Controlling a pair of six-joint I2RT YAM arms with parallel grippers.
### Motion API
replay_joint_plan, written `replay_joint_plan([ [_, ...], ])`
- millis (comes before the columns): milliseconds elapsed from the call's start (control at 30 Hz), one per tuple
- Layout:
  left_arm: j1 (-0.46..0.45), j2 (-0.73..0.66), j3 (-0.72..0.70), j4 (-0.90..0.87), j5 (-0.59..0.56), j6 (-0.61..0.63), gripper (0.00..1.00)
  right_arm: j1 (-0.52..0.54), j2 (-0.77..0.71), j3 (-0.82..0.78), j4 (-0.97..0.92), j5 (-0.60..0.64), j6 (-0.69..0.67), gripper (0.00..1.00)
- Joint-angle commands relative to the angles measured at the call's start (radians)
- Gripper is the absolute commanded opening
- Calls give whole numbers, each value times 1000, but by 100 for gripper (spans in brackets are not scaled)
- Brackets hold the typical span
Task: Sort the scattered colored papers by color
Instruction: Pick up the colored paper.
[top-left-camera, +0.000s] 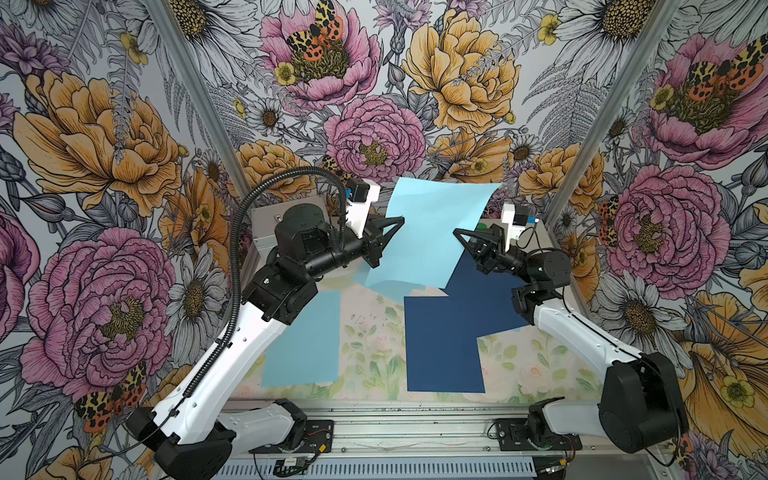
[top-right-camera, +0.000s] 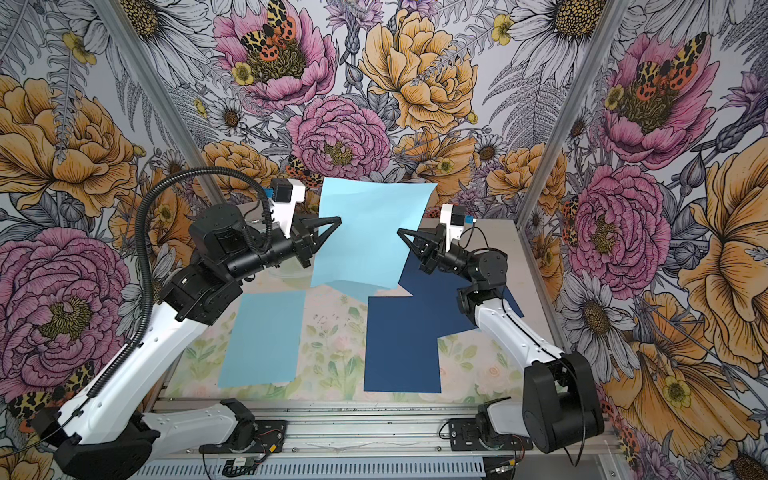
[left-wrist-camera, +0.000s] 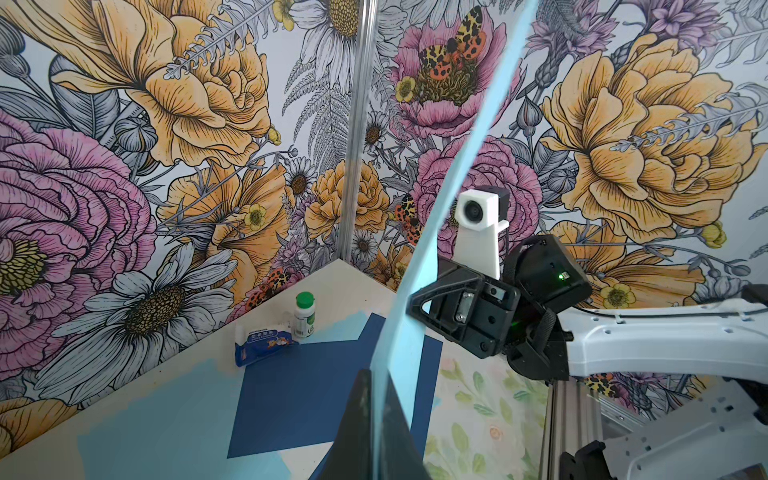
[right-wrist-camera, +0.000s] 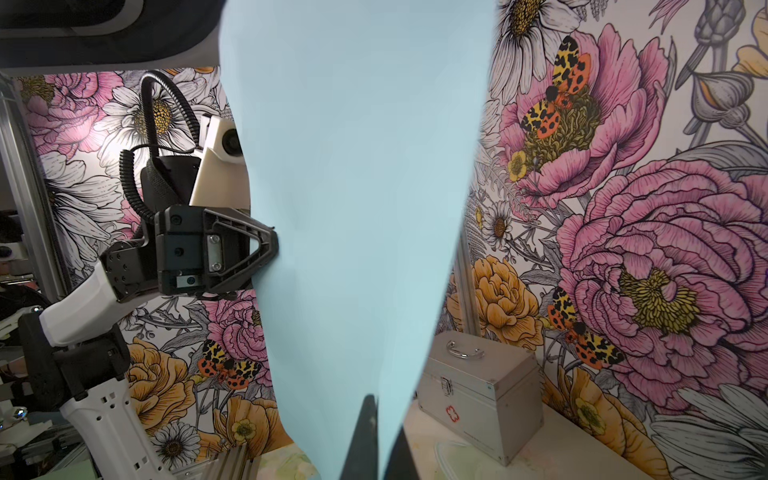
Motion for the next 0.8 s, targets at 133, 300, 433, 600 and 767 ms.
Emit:
replay_joint_plan([
  [133, 125, -64, -116, -1, -102, -142, 98, 40, -74, 163, -676, 177, -390, 0],
  [300, 242, -154, -232, -84, -269, -255, 98, 100, -36, 303, -1039, 375, -547, 0],
  [433, 425, -223, -328, -164, -283, -404, 98, 158, -7, 347, -1145, 497, -593, 0],
  [600, 615, -263, -398, -272, -237, -473, 98, 280, 51, 451, -1312, 692, -666, 0],
  [767, 770, -208, -419, -342, -92, -506, 98, 405, 172, 610, -1490, 774, -666, 0],
])
